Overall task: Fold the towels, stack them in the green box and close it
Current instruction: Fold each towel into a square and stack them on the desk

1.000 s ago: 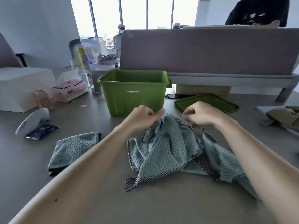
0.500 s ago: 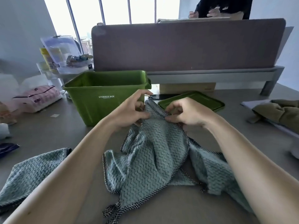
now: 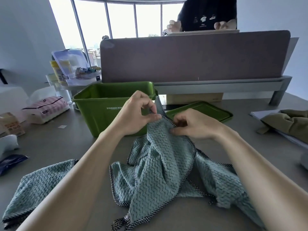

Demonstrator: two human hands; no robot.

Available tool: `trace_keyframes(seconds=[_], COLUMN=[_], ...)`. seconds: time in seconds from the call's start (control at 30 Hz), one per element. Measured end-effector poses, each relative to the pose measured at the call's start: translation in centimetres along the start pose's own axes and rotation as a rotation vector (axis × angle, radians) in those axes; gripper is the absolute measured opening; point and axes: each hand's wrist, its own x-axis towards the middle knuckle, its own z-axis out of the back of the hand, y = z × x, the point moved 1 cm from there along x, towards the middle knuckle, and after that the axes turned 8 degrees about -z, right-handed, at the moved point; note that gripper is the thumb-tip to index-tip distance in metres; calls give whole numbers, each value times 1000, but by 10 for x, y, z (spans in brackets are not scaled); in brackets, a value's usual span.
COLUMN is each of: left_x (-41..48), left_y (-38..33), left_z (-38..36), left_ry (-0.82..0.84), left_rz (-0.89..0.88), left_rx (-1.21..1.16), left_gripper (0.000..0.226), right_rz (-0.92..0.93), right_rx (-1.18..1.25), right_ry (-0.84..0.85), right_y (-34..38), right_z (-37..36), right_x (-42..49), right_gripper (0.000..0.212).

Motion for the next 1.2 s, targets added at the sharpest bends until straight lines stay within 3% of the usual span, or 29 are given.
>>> trace_keyframes(seconds=[0.23,0.43,0.57,0.7,0.83,0.93,1.1,1.2], left_x=[2,2,-1,-2,0,3,5,7], left_y=[-12,-25,-34,-26,-12,-8,-3,-2], left_z=[18,35,50,61,65,64,60,59], left_ry=[-22,-106,26,-42,-261,-396,-489,-525], left_rz=[-121,-48,7,60,131,163,155,147], left_rx=[-34,-140,-110,-222,-379,-447,-425,-430], left_gripper=[26,33,31,19,35,21,12,19], right_rz=[53,98,116,104,99,77,42,49], right_rx=[278,418,466,465,567,645,730,853], right_ry=[-262,-518,-631,-552,-567,-654,-680,-645], right_y=[1,2,1,-1,-5,-8,-11,-7], right_z=[26,46,57,61,66,67,66,68], right_x=[-10,-20,-27,-30,-32,-31,-30,-31], right_gripper=[6,19,19,2,8,6,10,20])
